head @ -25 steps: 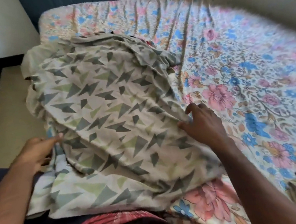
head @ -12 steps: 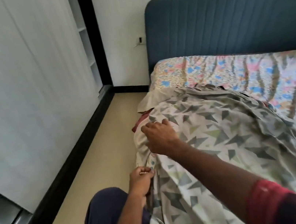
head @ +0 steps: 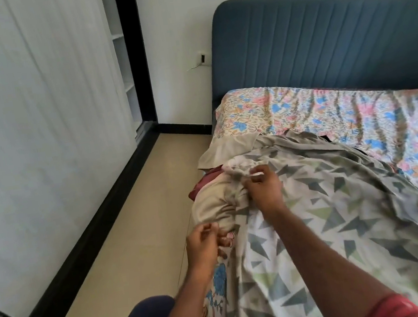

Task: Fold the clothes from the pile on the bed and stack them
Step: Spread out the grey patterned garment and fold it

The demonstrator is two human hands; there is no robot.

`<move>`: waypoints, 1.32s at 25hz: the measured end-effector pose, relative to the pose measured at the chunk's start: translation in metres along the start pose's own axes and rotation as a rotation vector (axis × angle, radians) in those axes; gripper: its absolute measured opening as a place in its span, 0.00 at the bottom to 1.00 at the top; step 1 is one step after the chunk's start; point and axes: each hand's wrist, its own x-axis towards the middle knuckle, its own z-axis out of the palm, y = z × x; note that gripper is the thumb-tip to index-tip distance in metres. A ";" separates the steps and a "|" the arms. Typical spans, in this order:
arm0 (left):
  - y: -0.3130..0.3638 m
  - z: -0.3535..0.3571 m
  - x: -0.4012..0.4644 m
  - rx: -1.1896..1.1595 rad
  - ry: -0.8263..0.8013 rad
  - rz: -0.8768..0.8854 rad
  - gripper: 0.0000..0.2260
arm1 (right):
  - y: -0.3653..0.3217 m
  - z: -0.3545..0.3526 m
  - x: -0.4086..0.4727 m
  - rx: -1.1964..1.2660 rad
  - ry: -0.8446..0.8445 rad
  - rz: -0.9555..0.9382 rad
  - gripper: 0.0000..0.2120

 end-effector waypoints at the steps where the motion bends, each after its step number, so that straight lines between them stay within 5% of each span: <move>1: 0.008 0.007 0.013 0.014 -0.012 0.018 0.06 | 0.014 -0.008 0.003 0.101 0.012 0.055 0.09; 4: 0.025 0.032 0.046 0.074 -0.083 0.018 0.07 | 0.035 -0.022 0.004 0.253 -0.089 0.135 0.03; 8: 0.031 0.060 0.075 0.216 -0.062 0.020 0.03 | 0.035 -0.026 0.010 0.292 -0.091 0.205 0.09; 12: 0.033 0.079 0.082 0.171 -0.055 -0.118 0.14 | 0.034 -0.023 0.008 0.083 -0.148 0.109 0.10; 16: 0.040 0.079 0.081 0.195 -0.168 -0.149 0.06 | 0.025 -0.024 0.006 -0.008 -0.121 0.048 0.07; 18: 0.057 0.070 0.082 0.082 -0.180 -0.074 0.04 | 0.019 -0.026 0.004 0.036 -0.099 -0.011 0.07; 22: 0.086 0.031 0.095 -0.522 -0.238 -0.127 0.06 | 0.002 -0.017 -0.003 -0.034 -0.243 -0.169 0.06; 24: 0.086 0.018 0.101 -0.372 -0.202 -0.125 0.04 | 0.002 -0.012 -0.004 -0.232 -0.298 -0.188 0.04; 26: 0.079 0.007 0.111 0.002 0.001 -0.040 0.02 | 0.003 -0.009 -0.003 -0.346 -0.345 -0.161 0.04; 28: 0.068 -0.008 0.124 0.044 0.171 -0.045 0.04 | 0.005 -0.009 -0.002 -0.378 -0.365 -0.148 0.03; 31: 0.058 -0.023 0.131 -0.352 0.012 -0.266 0.12 | 0.007 -0.008 0.000 -0.417 -0.372 -0.149 0.03; 33: 0.054 -0.025 0.134 -0.139 -0.128 -0.384 0.20 | 0.008 -0.006 0.000 -0.464 -0.361 -0.153 0.04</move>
